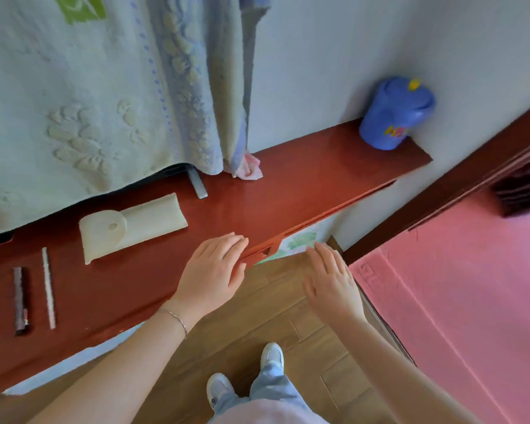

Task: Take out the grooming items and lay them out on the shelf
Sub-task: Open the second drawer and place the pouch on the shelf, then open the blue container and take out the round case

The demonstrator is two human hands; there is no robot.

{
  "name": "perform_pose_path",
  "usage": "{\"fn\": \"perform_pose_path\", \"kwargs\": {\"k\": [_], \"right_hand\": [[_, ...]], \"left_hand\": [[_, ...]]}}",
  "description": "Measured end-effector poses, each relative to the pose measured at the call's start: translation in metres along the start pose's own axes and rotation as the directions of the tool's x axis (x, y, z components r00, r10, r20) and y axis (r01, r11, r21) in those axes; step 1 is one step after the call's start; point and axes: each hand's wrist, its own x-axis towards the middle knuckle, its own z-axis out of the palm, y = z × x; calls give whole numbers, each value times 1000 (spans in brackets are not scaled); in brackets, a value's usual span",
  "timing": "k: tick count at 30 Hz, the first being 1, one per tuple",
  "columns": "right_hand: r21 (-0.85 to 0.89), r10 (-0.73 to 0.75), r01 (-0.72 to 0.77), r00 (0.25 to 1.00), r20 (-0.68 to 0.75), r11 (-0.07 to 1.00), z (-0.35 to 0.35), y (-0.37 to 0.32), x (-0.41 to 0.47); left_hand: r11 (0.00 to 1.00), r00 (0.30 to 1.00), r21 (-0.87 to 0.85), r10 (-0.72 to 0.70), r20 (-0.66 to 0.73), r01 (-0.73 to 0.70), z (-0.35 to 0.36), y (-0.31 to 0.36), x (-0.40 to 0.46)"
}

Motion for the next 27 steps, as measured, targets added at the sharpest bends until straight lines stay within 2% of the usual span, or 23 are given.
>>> {"fn": "perform_pose_path", "kwargs": {"k": [3,6,12,17,27], "right_hand": [[-32,165,-165,986,-7,986,-17,38,-23],[-77,267,-265,963,20,961,-28,73,-45],[-145,386,-375,920,60,916,-40,128,-76],[-146,402,-395,915,20,907,-50,159,-70],[-104,292,-293,956,-30,950,-71,218,3]], "left_hand": [[993,993,-24,117,0,-117,5,29,28],[980,981,-42,194,17,-193,13,55,49],[953,950,-49,302,77,-298,35,95,85],[944,939,-17,331,92,-331,43,122,115],[960,960,43,273,68,-276,43,144,177]]}}
